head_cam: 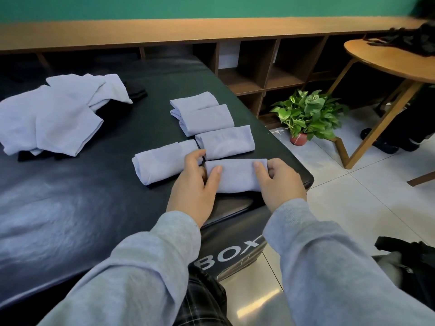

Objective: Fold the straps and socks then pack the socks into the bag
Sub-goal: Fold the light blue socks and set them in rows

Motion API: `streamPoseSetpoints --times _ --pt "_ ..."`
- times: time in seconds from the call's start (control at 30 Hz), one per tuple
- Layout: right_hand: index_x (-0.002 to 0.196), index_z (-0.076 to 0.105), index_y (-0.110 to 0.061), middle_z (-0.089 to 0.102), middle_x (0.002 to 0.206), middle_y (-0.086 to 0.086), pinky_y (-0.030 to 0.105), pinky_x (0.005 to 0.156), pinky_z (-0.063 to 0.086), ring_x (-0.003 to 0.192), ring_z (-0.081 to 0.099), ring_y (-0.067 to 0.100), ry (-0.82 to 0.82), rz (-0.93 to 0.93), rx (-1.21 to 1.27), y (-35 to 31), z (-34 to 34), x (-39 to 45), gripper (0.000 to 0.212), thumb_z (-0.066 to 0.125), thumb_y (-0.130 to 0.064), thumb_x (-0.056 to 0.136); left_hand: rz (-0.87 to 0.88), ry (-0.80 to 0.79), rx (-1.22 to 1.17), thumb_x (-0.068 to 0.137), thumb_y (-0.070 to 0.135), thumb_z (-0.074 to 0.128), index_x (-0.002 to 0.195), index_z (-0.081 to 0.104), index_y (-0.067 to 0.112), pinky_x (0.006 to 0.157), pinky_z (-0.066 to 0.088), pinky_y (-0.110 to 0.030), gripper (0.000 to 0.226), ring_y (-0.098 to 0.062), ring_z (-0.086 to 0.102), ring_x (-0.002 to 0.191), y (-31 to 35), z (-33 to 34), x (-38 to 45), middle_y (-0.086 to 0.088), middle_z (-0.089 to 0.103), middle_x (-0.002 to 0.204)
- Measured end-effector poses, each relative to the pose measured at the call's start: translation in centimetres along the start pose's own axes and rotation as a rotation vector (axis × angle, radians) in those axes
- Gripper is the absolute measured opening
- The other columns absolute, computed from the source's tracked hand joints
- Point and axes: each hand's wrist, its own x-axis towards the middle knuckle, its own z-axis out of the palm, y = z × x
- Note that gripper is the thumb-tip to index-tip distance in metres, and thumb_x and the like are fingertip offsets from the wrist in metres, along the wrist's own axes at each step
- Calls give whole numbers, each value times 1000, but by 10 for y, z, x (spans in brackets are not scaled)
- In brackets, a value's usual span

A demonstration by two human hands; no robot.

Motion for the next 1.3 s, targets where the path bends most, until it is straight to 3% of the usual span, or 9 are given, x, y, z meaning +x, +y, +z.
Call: streamPoseSetpoints --times 0.17,0.3,0.4,0.57,0.7,0.83,1.03,1.17,1.3 --pt "102 37 -24 51 70 -7 29 56 33 66 49 11 39 6 115 1 4 -5 14 45 -34 96 89 55 105 91 32 53 103 40 24 70 43 -31 19 -12 48 73 -1 0 -3 7 46 75" --pt "94 53 -17 49 93 1 32 70 39 84 47 21 232 -210 -28 2 6 -11 9 57 -9 89 176 48 210 92 21 52 92 52 22 80 47 -35 1 -14 48 88 -1 2 -6 8 41 101" --pt "79 66 -10 58 86 9 34 58 41 75 52 33 343 -458 -218 -2 12 -19 26 61 13 68 166 13 241 92 25 51 96 57 22 87 45 -34 7 -15 49 99 0 2 -7 10 41 117" --pt "115 63 -15 62 114 0 40 94 40 111 53 24 135 -372 -205 0 24 -44 33 54 -29 87 242 -124 410 91 42 47 114 50 24 93 23 -20 29 -5 40 115 0 1 -6 14 42 131" --pt "145 30 -28 25 151 -14 42 115 -1 143 10 10 -26 -317 -359 5 21 -44 51 16 -40 97 256 -117 422 87 48 50 112 51 28 92 23 -20 33 -7 44 107 0 0 -7 15 49 116" --pt "145 25 -39 10 156 -12 46 114 -6 144 -4 15 6 -237 -446 11 12 -23 45 26 -27 102 287 -149 465 76 65 36 113 54 35 90 26 -21 51 -9 41 105 -1 1 -8 14 48 111" --pt "113 65 -9 55 129 15 50 89 42 116 48 31 327 -415 -178 14 19 -18 41 68 6 74 280 -131 456 79 59 47 120 53 34 97 23 -23 48 -11 33 119 -2 1 -9 10 40 126" --pt "121 57 -8 45 138 9 31 97 29 120 31 16 302 -367 -25 17 23 -35 41 64 -4 81 287 -127 411 79 61 47 131 41 32 96 22 -20 59 -8 35 119 2 0 -10 16 42 125" --pt "123 50 -15 43 130 -2 20 100 30 120 41 15 270 -284 170 14 18 -45 38 61 -15 86 268 -121 390 77 62 49 127 42 29 95 24 -19 60 -4 35 116 3 -1 -10 18 44 123"
